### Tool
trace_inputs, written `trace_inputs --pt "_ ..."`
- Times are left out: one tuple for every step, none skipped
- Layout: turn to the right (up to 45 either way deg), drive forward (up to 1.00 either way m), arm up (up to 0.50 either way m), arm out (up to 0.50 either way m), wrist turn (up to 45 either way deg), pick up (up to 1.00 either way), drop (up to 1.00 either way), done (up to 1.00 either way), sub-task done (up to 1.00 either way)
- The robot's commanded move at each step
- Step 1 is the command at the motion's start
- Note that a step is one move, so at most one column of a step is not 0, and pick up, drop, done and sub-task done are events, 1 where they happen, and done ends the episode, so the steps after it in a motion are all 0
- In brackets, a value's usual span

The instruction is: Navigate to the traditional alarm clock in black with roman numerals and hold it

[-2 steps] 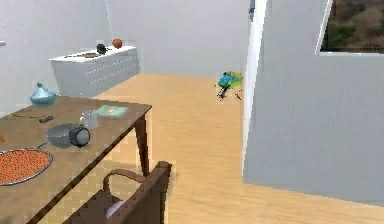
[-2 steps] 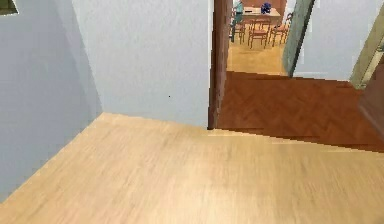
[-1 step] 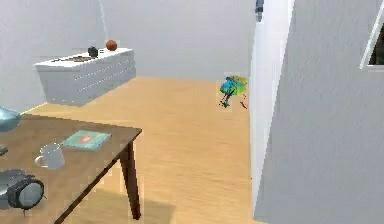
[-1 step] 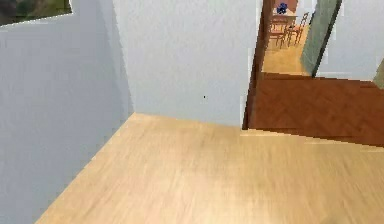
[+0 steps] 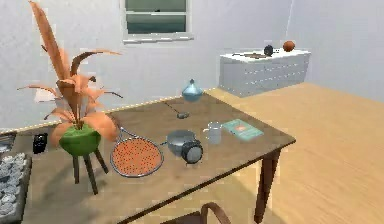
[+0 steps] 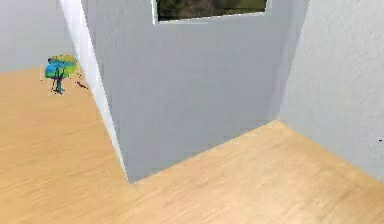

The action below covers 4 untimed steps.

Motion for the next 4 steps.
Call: trace_inputs --pt "-45.0 0.0 0.0 0.0 0.0 0.0 0.0 0.0 0.0" --pt "-39.0 0.0 0.0 0.0 0.0 0.0 0.0 0.0 0.0" --pt "0.0 0.0 0.5 0.0 0.0 0.0 0.0 0.0 0.0" --pt "0.0 0.0 0.38 0.0 0.0 0.0 0.0 0.0 0.0"
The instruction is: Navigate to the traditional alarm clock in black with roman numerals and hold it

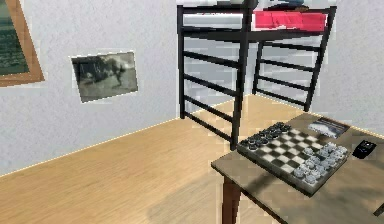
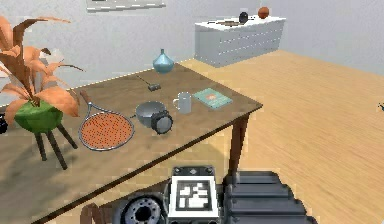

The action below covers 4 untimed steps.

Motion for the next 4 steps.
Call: trace_inputs --pt "0.0 0.0 0.0 0.5 0.0 0.0 0.0 0.0 0.0" --pt "0.0 0.0 0.0 0.0 45.0 0.0 0.0 0.0 0.0" --pt "0.0 0.0 0.0 0.0 45.0 0.0 0.0 0.0 0.0" --pt "0.0 0.0 0.0 0.0 45.0 0.0 0.0 0.0 0.0"
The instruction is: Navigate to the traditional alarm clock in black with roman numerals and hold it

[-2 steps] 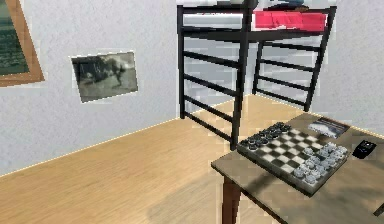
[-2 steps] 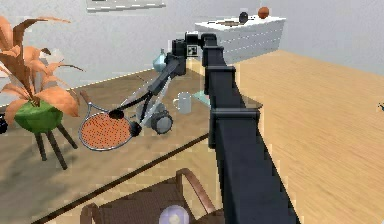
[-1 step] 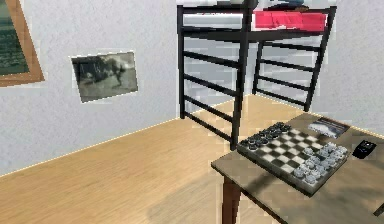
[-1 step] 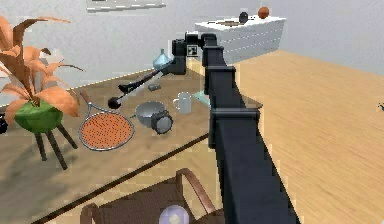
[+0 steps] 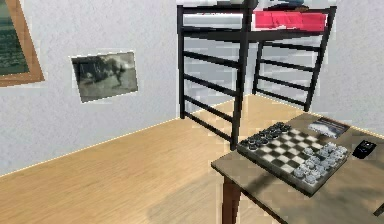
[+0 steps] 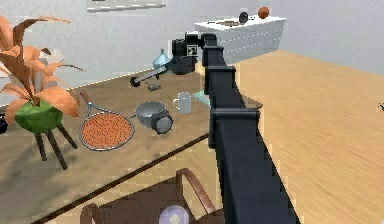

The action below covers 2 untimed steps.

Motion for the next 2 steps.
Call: trace_inputs --pt "0.0 0.0 0.0 0.0 6.0 0.0 0.0 0.0 0.0" --pt "0.0 0.0 -0.26 0.0 0.0 0.0 0.0 0.0 0.0"
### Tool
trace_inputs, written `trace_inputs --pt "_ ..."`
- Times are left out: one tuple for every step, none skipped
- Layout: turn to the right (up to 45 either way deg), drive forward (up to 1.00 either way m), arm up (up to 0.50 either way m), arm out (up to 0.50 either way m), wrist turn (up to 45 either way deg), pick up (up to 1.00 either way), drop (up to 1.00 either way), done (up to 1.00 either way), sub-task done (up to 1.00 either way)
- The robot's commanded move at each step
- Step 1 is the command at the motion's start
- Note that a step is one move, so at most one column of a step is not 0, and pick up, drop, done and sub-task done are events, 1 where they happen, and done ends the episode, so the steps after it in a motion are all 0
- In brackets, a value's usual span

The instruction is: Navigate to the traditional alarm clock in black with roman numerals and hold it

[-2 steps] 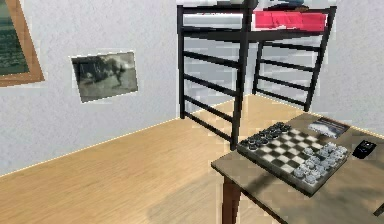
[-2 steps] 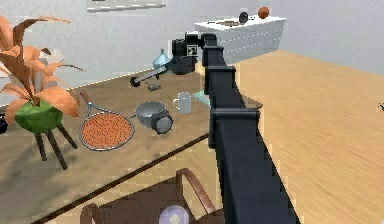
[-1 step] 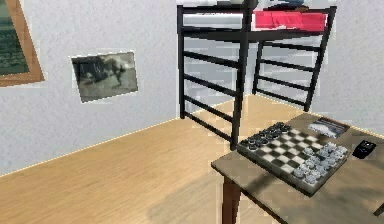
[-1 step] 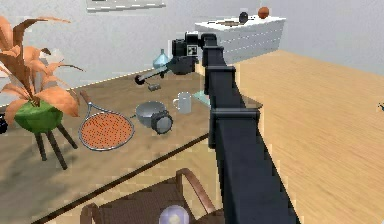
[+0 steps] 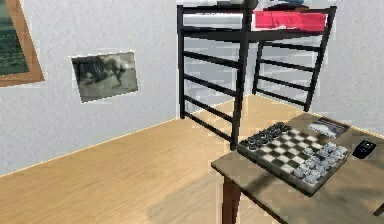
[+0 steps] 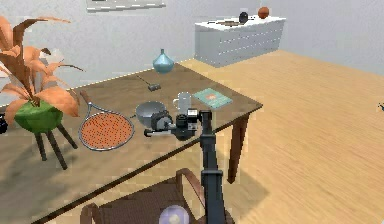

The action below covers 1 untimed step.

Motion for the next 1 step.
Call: trace_inputs --pt "0.0 0.0 0.0 0.0 0.0 1.0 0.0 0.0 0.0"
